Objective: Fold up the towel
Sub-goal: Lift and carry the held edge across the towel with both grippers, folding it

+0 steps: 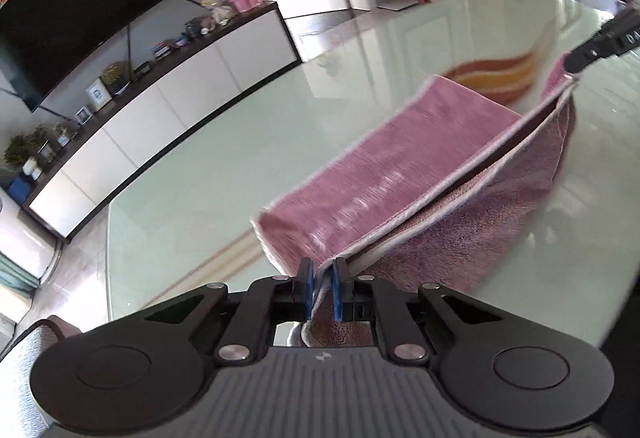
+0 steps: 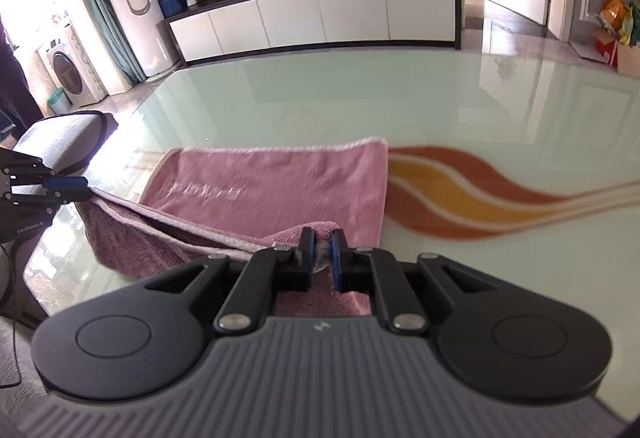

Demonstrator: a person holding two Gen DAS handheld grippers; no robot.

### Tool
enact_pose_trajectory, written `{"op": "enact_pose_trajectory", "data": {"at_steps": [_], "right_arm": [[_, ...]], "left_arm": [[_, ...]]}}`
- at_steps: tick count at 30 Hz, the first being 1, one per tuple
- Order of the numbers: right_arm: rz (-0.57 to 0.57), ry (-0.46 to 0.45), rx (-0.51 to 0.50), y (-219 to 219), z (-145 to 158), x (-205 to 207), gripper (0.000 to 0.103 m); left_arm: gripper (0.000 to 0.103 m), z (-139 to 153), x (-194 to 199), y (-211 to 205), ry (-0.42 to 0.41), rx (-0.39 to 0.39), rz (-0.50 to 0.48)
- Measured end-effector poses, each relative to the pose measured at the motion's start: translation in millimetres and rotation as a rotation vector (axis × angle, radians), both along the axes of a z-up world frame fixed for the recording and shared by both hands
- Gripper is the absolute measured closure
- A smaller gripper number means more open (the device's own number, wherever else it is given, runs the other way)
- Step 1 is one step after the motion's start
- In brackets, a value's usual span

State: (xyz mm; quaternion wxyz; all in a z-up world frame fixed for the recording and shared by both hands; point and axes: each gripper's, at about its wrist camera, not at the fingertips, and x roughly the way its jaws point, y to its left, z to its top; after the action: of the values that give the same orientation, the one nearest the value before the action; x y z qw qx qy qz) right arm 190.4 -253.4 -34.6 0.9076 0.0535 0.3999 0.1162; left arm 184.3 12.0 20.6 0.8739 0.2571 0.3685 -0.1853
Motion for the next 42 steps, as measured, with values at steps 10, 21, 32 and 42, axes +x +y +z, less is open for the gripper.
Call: {"op": "enact_pose_trajectory", "data": {"at_steps": [10, 21, 32, 42], "right_arm": [[-0.030, 0.007, -0.048, 5.8, -13.6, 59.9, 0.094], [-0.007, 0.052, -0.094, 7.4, -35.8, 74.3, 0.094], [-0.006, 0.089, -0.153, 19.1, -55.4, 101.2, 0.089], [-0.028, 0.032, -0.077, -6.6, -41.3, 101.5, 0.067]], "left_arm": [[0.093, -6.3, 58.7, 1.6, 0.031, -0.051, 0.045], [0.074, -54.6, 62.7, -2.3, 0.145, 0.004, -0.050], [0.065, -78.5, 66.0, 0.0, 0.170, 0.053, -0.098], [0.065, -87.0, 68.7, 7.9, 0.185, 0.013, -0.108]]}}
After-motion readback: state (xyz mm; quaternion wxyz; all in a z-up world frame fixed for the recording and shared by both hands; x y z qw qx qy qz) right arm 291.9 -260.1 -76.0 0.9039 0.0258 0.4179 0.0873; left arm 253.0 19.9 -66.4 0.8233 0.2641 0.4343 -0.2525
